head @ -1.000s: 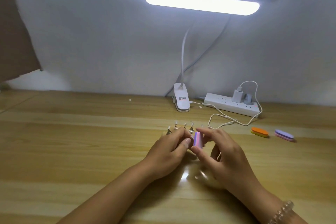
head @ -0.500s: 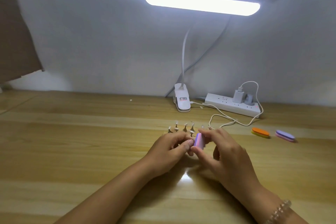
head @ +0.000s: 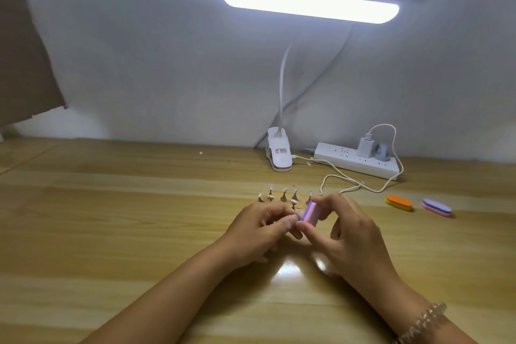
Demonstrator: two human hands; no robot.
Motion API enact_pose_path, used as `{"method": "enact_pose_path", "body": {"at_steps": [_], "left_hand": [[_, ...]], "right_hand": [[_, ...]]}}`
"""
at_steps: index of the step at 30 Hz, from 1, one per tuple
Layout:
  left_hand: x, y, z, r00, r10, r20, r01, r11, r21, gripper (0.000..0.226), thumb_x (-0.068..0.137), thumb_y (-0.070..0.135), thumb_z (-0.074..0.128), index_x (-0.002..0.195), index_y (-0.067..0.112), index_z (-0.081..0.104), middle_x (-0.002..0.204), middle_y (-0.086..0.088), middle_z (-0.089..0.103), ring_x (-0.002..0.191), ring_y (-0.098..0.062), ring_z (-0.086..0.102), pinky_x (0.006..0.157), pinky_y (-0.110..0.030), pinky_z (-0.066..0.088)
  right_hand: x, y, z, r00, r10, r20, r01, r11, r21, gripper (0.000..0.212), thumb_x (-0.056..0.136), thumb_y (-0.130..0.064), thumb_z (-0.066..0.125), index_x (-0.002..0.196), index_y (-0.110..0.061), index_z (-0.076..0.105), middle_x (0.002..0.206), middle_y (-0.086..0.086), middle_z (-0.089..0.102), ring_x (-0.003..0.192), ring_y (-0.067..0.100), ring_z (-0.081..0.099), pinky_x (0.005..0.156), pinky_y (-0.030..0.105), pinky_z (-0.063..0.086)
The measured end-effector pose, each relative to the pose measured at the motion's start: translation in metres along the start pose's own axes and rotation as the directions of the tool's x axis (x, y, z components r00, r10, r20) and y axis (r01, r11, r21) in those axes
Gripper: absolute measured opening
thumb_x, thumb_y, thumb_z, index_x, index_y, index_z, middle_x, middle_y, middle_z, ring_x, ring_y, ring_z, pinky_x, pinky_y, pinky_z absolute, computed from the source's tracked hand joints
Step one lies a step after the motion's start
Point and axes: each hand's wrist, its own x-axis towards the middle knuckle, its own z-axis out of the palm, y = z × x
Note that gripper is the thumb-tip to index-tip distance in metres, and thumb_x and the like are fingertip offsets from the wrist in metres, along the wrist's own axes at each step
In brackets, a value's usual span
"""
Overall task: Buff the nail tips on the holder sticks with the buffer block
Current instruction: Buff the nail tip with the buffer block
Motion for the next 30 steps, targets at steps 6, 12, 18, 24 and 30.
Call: {"method": "enact_pose_path", "body": {"at_steps": [6, 12, 18, 24, 30], "left_hand": [[0.0007, -0.0007, -0.0005, 0.999, -0.028, -0.021, 0.027, 0.999, -0.030, 0.018, 0.098, 0.025, 0.058, 0.100, 0.030, 0.075, 0.073, 0.002, 0.067, 0.050, -0.006, 0.052, 0.052, -0.032, 0.044], [0.0019, -0.0001, 0.0017, 0.998, -0.048, -0.051, 0.041, 0.991, -0.127, 0.017, 0.099, 0.009, 0.058, 0.111, 0.014, 0.069, 0.093, -0.015, 0.075, 0.060, -0.017, 0.062, 0.057, -0.029, 0.049], [0.0018, -0.0020, 0.0016, 0.999, -0.018, -0.036, 0.016, 0.997, -0.072, 0.018, 0.098, 0.008, 0.060, 0.097, 0.018, 0.075, 0.073, 0.009, 0.069, 0.050, -0.005, 0.054, 0.056, -0.025, 0.045], [0.0034, -0.0040, 0.0015, 0.998, -0.008, -0.055, 0.005, 0.999, -0.052, 0.019, 0.097, 0.011, 0.061, 0.096, 0.021, 0.077, 0.083, -0.008, 0.073, 0.050, -0.010, 0.055, 0.057, -0.033, 0.047], [0.0029, -0.0065, 0.0023, 0.999, -0.023, -0.042, 0.021, 0.998, -0.053, 0.020, 0.097, 0.010, 0.059, 0.101, 0.018, 0.077, 0.074, -0.003, 0.071, 0.050, -0.008, 0.054, 0.055, -0.031, 0.045]], "right_hand": [[-0.0041, -0.0034, 0.0026, 0.996, -0.072, 0.056, 0.074, 0.997, -0.032, 0.038, 0.075, -0.038, 0.080, 0.107, -0.027, 0.062, 0.092, -0.017, 0.057, 0.064, -0.010, 0.049, 0.050, 0.022, 0.041], [-0.0074, -0.0066, 0.0014, 0.989, -0.099, 0.110, 0.108, 0.992, -0.070, 0.043, 0.076, -0.036, 0.077, 0.115, -0.036, 0.058, 0.098, -0.019, 0.053, 0.061, -0.015, 0.043, 0.049, 0.016, 0.036], [-0.0058, -0.0043, 0.0004, 0.997, -0.032, 0.076, 0.039, 0.996, -0.082, 0.040, 0.074, -0.040, 0.080, 0.109, -0.030, 0.062, 0.093, -0.018, 0.056, 0.059, -0.006, 0.046, 0.050, 0.024, 0.043], [-0.0031, -0.0050, 0.0001, 0.998, -0.020, 0.056, 0.024, 0.997, -0.069, 0.039, 0.075, -0.040, 0.080, 0.108, -0.028, 0.063, 0.090, -0.017, 0.058, 0.061, -0.007, 0.047, 0.053, 0.026, 0.045], [-0.0054, -0.0081, 0.0007, 0.992, -0.045, 0.115, 0.053, 0.997, -0.064, 0.038, 0.074, -0.045, 0.076, 0.105, -0.030, 0.062, 0.089, -0.017, 0.058, 0.063, -0.002, 0.052, 0.054, 0.026, 0.046]]}}
